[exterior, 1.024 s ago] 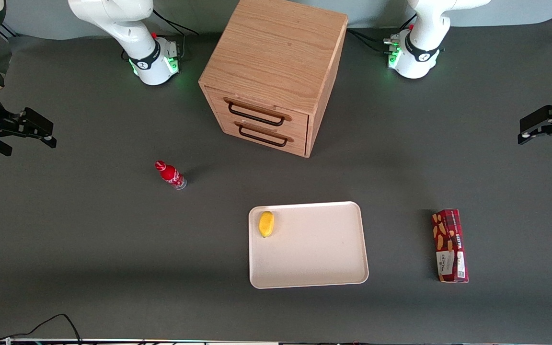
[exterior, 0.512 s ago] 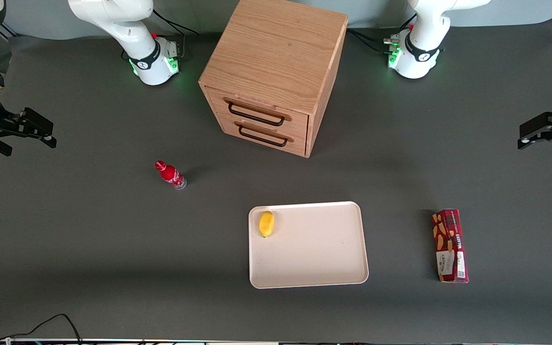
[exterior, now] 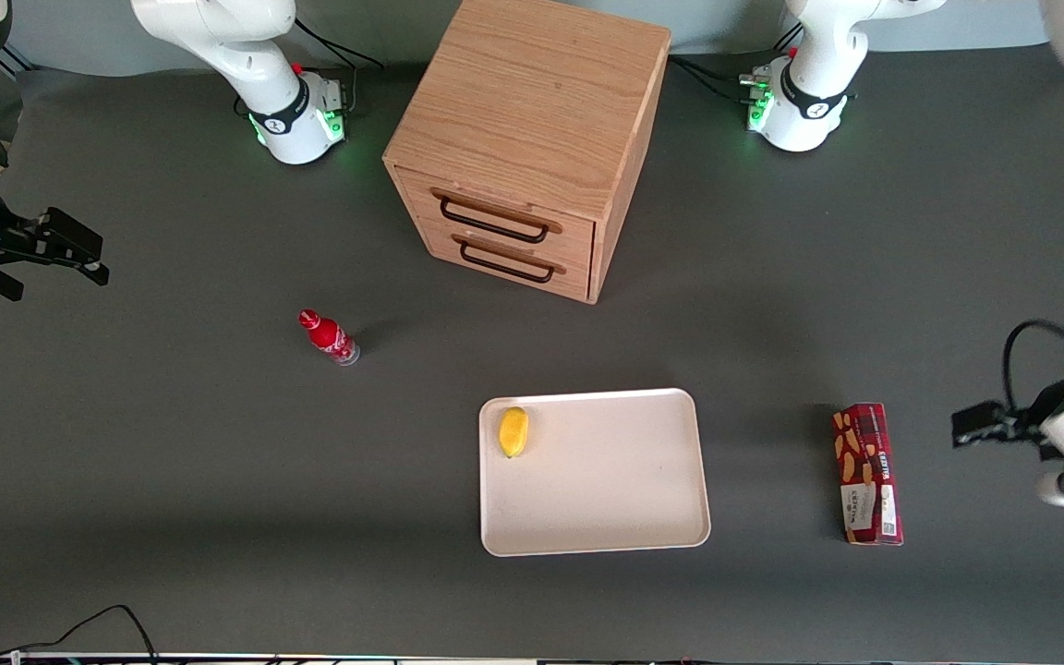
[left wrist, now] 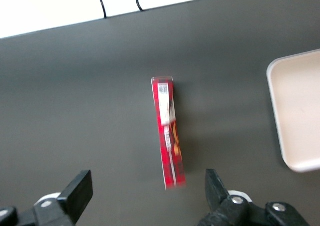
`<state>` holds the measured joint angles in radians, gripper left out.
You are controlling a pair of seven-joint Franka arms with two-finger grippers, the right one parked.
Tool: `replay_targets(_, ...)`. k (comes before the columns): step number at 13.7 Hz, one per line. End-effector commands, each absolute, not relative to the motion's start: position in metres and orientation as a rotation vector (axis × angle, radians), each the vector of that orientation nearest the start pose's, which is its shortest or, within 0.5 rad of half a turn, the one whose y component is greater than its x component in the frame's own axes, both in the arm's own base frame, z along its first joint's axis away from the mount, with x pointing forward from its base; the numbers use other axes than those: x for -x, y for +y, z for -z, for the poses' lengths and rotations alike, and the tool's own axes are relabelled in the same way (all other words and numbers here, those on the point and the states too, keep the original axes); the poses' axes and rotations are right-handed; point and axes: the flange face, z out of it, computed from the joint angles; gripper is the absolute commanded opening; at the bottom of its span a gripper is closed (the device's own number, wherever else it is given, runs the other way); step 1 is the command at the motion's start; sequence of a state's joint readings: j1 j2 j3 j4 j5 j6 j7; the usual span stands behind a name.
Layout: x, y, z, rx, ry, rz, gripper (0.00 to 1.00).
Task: Place red cookie box on tray
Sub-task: 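Lower the open left gripper over the red cookie box and close it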
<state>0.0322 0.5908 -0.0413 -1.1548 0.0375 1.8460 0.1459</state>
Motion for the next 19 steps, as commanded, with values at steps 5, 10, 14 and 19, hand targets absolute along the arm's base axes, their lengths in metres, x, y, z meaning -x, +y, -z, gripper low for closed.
replay_targets(5,-0.775,-0.005,-0.299,3.090,0.155,0.214,1.00)
replay_targets(10,-0.772,-0.006,-0.236,3.081,0.179,0.189,1.00)
replay_targets(14,-0.771,-0.006,-0.233,3.078,0.181,0.180,0.00)
replay_targets(19,-0.774,-0.003,-0.291,3.075,0.173,0.205,0.00)
